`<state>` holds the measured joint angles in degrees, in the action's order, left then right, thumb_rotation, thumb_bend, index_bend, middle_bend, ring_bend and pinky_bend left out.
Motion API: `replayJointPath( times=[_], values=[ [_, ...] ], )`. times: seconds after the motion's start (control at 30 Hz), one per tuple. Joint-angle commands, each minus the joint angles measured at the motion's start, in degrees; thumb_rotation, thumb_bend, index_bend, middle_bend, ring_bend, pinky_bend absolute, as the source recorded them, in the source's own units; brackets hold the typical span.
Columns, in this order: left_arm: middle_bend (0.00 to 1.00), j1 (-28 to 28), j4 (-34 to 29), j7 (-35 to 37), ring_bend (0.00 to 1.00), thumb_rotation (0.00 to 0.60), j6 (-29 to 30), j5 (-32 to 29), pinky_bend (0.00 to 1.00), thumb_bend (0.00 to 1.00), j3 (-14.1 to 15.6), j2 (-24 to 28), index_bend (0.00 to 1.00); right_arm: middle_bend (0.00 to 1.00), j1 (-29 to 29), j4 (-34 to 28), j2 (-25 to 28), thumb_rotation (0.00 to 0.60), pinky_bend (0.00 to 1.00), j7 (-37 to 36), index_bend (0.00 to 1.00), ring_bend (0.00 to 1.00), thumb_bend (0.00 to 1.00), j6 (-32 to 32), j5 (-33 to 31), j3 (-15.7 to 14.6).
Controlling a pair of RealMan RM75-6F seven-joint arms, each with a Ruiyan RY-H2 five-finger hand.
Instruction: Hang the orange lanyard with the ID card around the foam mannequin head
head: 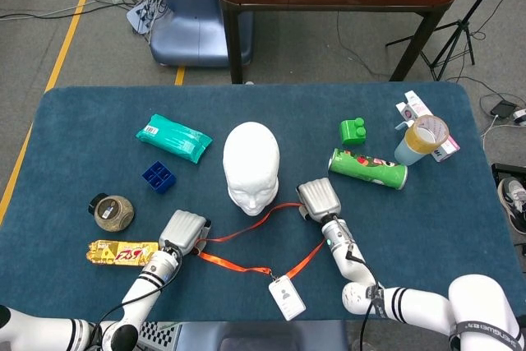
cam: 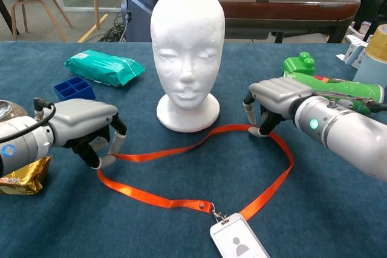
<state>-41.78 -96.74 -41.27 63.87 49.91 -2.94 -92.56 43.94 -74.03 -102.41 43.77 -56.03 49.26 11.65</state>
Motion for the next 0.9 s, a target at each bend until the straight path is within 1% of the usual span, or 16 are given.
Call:
replayJointPath(
  times=[0.03,0.17,0.3,0.43,0.57,0.6,0.73,0.9],
  values=[
    [0.89,0.1,0.0,0.1,0.85,0.600,0.1,0.1,0.63,0.37,0.0,0.0,0.61,1.00,0.2,0.3,-0.3,0.600,1.00,0.1,0.56,0.87,0.35,0.0,-0.2,-0.2],
    [0.89,0.1,0.0,0.1,0.85,0.600,0.0,0.1,0.63,0.37,0.0,0.1,0.61,1.00,0.7,0.9,-0.7,0.600,1.00,0.4,0.56,0.87,0.36,0.2,-1.1,-0.2],
    [0.89,0.3,-0.1,0.2,0.85,0.600,0.0,0.2,0.63,0.37,0.0,0.2,0.61,1.00,1.0,1.4,-1.0,0.600,1.00,0.6,0.56,0.87,0.40,0.5,-1.8,-0.4],
    [0.89,0.4,-0.1,0.4,0.85,0.600,-0.1,0.3,0.63,0.37,0.0,0.2,0.61,1.00,1.3,1.8,-1.4,0.600,1.00,0.7,0.57,0.87,0.42,0.6,-2.3,-0.6],
    [0.89,0.7,-0.4,1.2,0.85,0.600,0.1,1.0,0.63,0.37,0.1,0.5,0.61,1.00,1.1,0.6,-0.9,0.600,1.00,-0.6,0.58,0.87,0.46,0.1,-1.4,-0.7],
    [0.89,0.9,-0.7,1.6,0.85,0.600,0.2,1.3,0.63,0.37,0.1,0.6,0.61,1.00,0.9,-0.1,-0.5,0.600,1.00,-0.9,0.58,0.87,0.47,0.0,-1.0,-0.8],
    [0.90,1.8,-2.7,4.1,0.85,0.600,0.8,3.1,0.63,0.37,-0.1,2.0,0.61,1.00,-0.6,-6.0,3.2,0.600,1.00,-3.3,0.58,0.87,0.47,-0.6,1.9,-2.3],
    [0.90,3.5,-8.3,8.4,0.85,0.600,2.3,8.1,0.63,0.37,0.0,5.9,0.61,1.00,-3.9,-16.0,10.5,0.600,1.00,-8.6,0.58,0.87,0.47,-3.2,9.8,-5.6]
  ],
)
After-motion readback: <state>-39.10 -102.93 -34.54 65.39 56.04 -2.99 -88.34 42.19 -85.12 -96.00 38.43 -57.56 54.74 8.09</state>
